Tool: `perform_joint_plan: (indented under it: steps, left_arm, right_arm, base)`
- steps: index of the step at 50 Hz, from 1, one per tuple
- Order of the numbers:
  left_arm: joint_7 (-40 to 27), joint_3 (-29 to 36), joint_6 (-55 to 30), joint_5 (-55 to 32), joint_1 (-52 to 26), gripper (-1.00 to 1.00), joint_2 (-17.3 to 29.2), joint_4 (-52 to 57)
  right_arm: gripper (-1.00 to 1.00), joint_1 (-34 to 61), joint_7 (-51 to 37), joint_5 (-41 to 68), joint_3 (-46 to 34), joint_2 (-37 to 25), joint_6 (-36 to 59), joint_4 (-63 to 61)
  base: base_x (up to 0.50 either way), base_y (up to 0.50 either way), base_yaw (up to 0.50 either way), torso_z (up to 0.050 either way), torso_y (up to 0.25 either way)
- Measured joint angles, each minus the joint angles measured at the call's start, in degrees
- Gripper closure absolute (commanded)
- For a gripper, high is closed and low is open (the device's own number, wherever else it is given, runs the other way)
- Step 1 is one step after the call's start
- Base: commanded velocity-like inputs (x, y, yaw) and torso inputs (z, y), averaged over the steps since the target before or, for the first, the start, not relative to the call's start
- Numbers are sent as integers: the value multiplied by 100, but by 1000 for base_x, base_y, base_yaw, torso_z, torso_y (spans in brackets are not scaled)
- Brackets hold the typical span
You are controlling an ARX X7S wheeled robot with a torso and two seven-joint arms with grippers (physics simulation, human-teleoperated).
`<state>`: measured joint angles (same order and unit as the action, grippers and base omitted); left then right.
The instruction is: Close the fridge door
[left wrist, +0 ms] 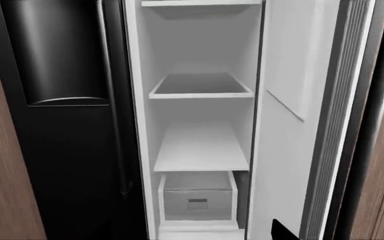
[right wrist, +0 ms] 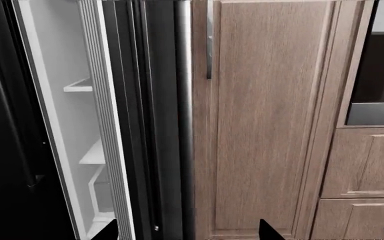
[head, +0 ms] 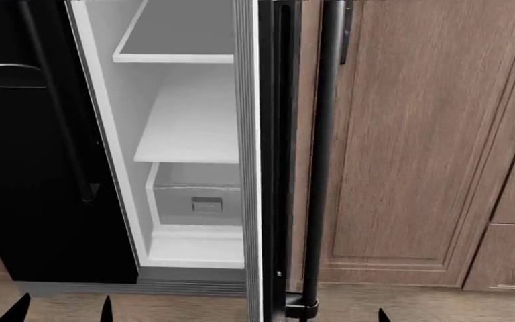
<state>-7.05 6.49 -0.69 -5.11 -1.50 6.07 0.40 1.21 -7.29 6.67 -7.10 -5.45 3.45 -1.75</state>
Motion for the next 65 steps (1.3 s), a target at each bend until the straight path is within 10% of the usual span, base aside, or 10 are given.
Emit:
perform_joint_plan:
  steps: [65]
  left_arm:
    - [-304,373,76,-214,-106,-100,236,-83]
  right_arm:
    - [-100,83,-327,311,-316,-317,-24,23]
  base:
    - [-76,-500,0,0,0]
